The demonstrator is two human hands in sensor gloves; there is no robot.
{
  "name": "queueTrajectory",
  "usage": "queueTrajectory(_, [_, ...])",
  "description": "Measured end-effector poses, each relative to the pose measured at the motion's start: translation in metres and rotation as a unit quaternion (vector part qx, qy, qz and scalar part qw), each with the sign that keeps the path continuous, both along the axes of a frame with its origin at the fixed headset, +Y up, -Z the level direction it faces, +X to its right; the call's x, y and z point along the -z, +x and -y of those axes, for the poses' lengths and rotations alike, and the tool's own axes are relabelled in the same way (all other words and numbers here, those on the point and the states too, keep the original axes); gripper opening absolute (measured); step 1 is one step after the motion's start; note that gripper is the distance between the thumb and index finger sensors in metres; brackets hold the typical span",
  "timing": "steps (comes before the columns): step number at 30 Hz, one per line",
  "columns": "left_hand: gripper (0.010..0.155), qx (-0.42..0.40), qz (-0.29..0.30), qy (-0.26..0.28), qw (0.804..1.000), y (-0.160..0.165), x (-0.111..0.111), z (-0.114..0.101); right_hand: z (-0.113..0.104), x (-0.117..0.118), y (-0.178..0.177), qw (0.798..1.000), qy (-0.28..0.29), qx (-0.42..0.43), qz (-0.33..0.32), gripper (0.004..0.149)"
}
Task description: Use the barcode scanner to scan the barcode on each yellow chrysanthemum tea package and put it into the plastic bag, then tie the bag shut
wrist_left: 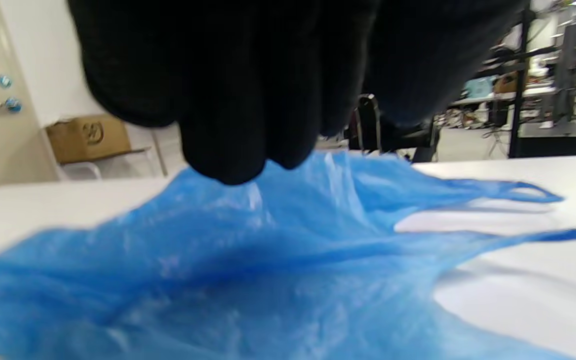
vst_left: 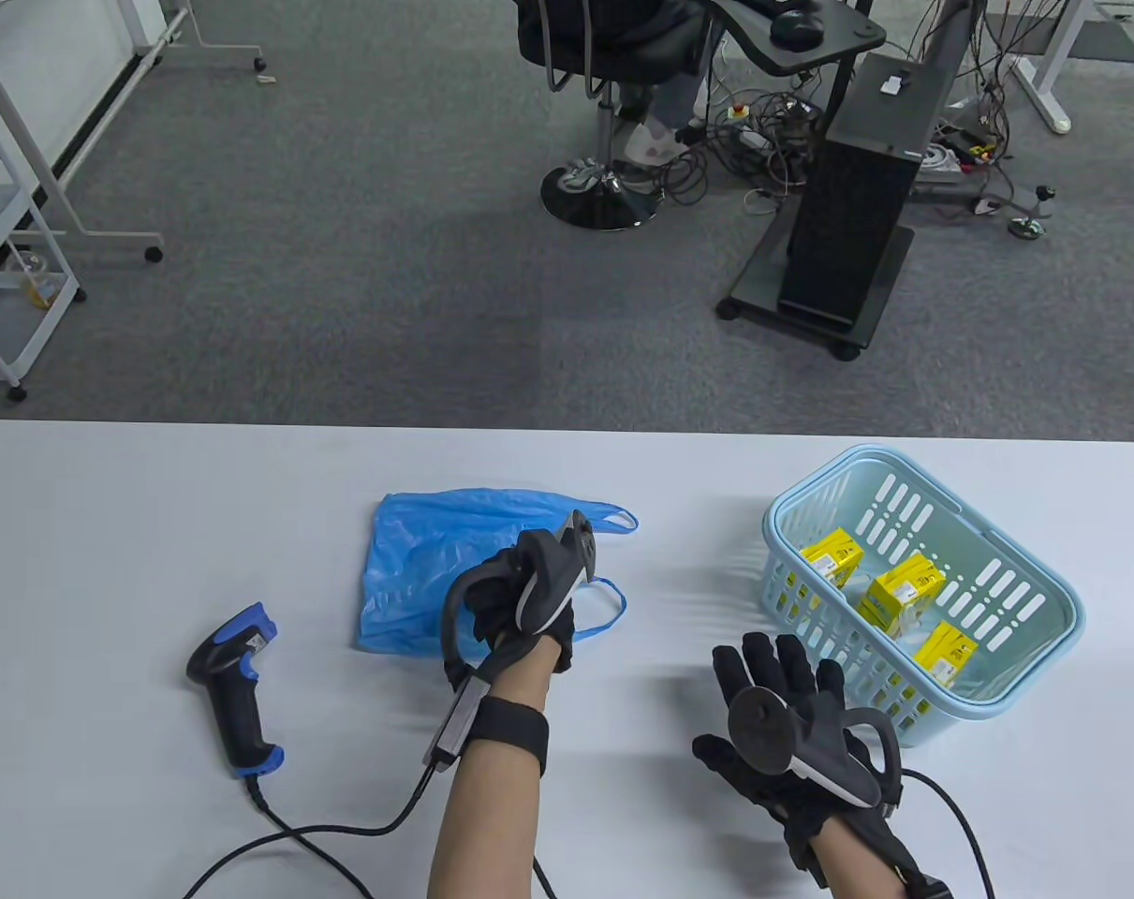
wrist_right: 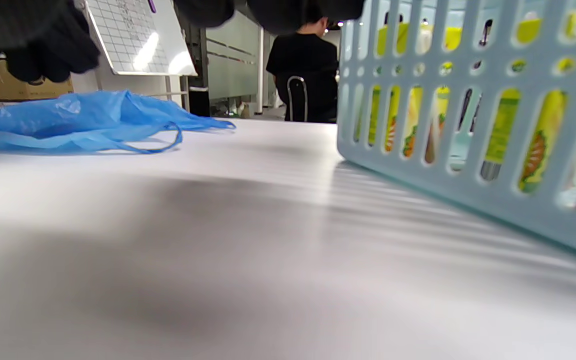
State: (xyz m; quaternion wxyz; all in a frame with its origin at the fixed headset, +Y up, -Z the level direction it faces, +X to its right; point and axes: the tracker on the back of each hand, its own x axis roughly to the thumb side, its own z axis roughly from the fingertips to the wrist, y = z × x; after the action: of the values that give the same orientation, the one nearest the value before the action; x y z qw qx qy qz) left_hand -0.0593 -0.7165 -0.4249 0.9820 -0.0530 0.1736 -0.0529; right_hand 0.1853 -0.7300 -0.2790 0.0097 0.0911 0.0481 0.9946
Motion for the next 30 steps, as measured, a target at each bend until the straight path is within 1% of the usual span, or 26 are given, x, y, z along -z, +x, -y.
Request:
queueTrajectory(1, [0.059, -0.003, -0.006, -0.011, 1.000, -0.001, 0.003, 0.007, 0.000, 0.000, 0.000, 1.000, -0.001, 0.000, 0.000, 0.095])
queueTrajectory(2, [0.062, -0.003, -0.016, -0.031, 0.999, -0.003, 0.008, 0.018, 0.000, 0.000, 0.000, 1.000, -0.003, -0.001, 0.001, 0.095])
queueTrajectory(4, [0.073, -0.002, -0.034, -0.045, 0.998, -0.005, 0.014, 0.032, 0.000, 0.000, 0.000, 1.000, -0.006, -0.004, 0.002, 0.095])
queueTrajectory(7, [0.085, -0.023, -0.059, -0.051, 0.997, -0.011, 0.024, 0.042, 0.000, -0.001, -0.001, 1.000, -0.011, -0.005, 0.003, 0.094])
queueTrajectory(9, [0.090, -0.038, -0.073, -0.085, 0.993, -0.013, 0.028, 0.049, 0.001, -0.001, 0.000, 1.000, -0.015, -0.006, 0.004, 0.094])
queueTrajectory(10, [0.090, -0.041, -0.064, -0.100, 0.992, -0.011, 0.027, 0.053, 0.001, -0.001, 0.000, 1.000, -0.016, -0.006, 0.005, 0.094])
queueTrajectory(11, [0.087, -0.030, -0.056, -0.093, 0.994, -0.009, 0.027, 0.055, 0.001, -0.001, -0.001, 1.000, -0.016, -0.005, 0.005, 0.093])
queueTrajectory(12, [0.079, -0.027, -0.039, -0.092, 0.995, -0.007, 0.029, 0.058, 0.002, 0.000, -0.001, 1.000, -0.019, -0.004, 0.005, 0.093])
queueTrajectory(13, [0.073, -0.029, -0.040, -0.095, 0.994, -0.006, 0.028, 0.059, 0.003, 0.000, -0.002, 1.000, -0.023, -0.003, 0.004, 0.093])
queueTrajectory(15, [0.054, -0.054, -0.029, -0.055, 0.997, -0.007, 0.024, 0.060, 0.005, -0.001, -0.002, 1.000, -0.029, -0.004, 0.002, 0.092])
queueTrajectory(16, [0.045, -0.060, -0.026, -0.043, 0.997, -0.010, 0.022, 0.060, 0.005, -0.001, -0.002, 1.000, -0.031, -0.005, 0.003, 0.092])
queueTrajectory(17, [0.041, -0.060, -0.023, -0.042, 0.997, -0.012, 0.021, 0.060, 0.005, -0.001, -0.002, 1.000, -0.031, -0.005, 0.002, 0.092])
queueTrajectory(20, [0.039, -0.085, 0.006, -0.036, 0.996, -0.025, 0.012, 0.062, 0.006, 0.000, -0.003, 1.000, -0.030, -0.003, 0.002, 0.092])
queueTrajectory(23, [0.038, -0.147, 0.037, -0.012, 0.988, -0.040, -0.004, 0.057, 0.006, 0.000, -0.004, 0.999, -0.032, 0.000, 0.000, 0.091])
queueTrajectory(24, [0.037, -0.150, 0.048, -0.007, 0.988, -0.042, -0.008, 0.054, 0.006, -0.001, -0.005, 1.000, -0.031, -0.001, -0.001, 0.091])
queueTrajectory(28, [0.036, -0.127, 0.109, 0.005, 0.986, -0.048, -0.035, 0.033, 0.003, -0.006, -0.011, 1.000, -0.023, 0.000, -0.009, 0.091])
queueTrajectory(30, [0.036, -0.125, 0.147, 0.026, 0.981, -0.050, -0.050, 0.022, 0.000, -0.007, -0.016, 1.000, -0.020, 0.004, -0.014, 0.091])
